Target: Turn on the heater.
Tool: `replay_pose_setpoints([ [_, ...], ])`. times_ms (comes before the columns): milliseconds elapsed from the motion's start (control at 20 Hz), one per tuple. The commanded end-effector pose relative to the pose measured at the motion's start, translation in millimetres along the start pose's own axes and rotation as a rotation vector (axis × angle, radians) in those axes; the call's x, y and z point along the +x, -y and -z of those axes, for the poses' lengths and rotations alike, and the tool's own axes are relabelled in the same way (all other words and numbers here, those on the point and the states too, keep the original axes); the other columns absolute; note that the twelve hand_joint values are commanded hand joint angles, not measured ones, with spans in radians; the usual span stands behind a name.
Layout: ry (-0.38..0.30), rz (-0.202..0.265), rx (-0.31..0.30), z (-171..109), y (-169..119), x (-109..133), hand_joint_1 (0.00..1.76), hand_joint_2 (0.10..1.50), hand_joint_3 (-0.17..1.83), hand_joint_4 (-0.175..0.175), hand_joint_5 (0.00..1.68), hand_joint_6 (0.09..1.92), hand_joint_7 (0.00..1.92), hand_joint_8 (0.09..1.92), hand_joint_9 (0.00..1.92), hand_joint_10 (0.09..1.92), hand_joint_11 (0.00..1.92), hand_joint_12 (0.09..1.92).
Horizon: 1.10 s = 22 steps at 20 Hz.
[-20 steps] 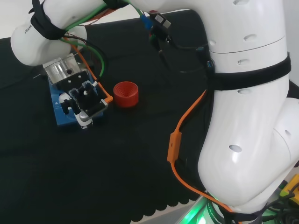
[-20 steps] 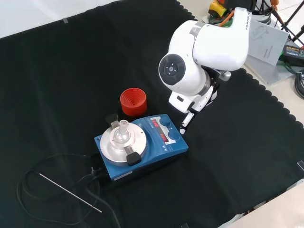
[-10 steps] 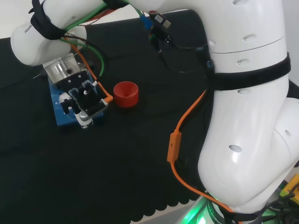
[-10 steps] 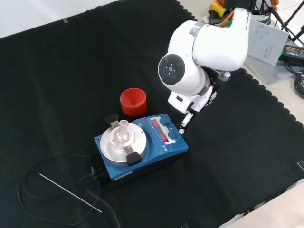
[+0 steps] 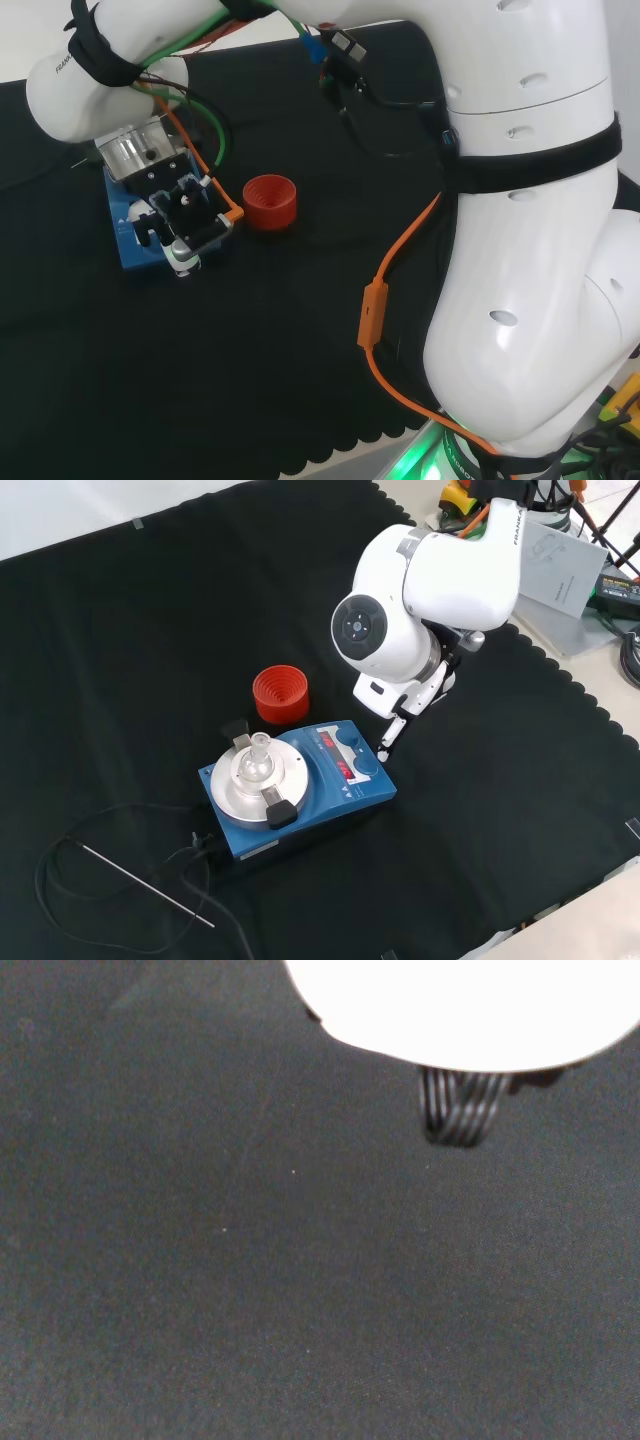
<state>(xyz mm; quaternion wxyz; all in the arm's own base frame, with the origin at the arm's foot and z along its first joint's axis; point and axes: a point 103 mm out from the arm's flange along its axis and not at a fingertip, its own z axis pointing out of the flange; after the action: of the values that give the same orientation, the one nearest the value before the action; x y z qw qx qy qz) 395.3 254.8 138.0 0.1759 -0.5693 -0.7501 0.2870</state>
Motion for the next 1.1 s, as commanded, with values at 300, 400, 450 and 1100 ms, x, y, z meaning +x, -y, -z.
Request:
replay_pose_setpoints([
  [300, -0.008, -0.005, -0.001, -0.1, -0.6, -0.6, 1.58, 0.42, 1.4, -0.064, 0.23, 0.47, 1.56, 1.92, 1.68, 1.8, 1.52, 1.51],
  [400, -0.007, -0.006, 0.0, -0.3, -1.4, -0.7, 1.58, 0.42, 1.4, -0.064, 0.23, 0.47, 1.56, 1.92, 1.68, 1.8, 1.52, 1.51],
  [450, -0.007, -0.006, 0.001, -0.3, -1.7, -0.7, 1.58, 0.42, 1.4, -0.064, 0.23, 0.47, 1.56, 1.92, 1.68, 1.8, 1.52, 1.51],
  [1100, -0.008, -0.006, 0.011, -3.8, -4.6, -1.5, 1.58, 0.42, 1.4, -0.067, 0.24, 0.48, 1.57, 1.92, 1.68, 1.79, 1.52, 1.51],
])
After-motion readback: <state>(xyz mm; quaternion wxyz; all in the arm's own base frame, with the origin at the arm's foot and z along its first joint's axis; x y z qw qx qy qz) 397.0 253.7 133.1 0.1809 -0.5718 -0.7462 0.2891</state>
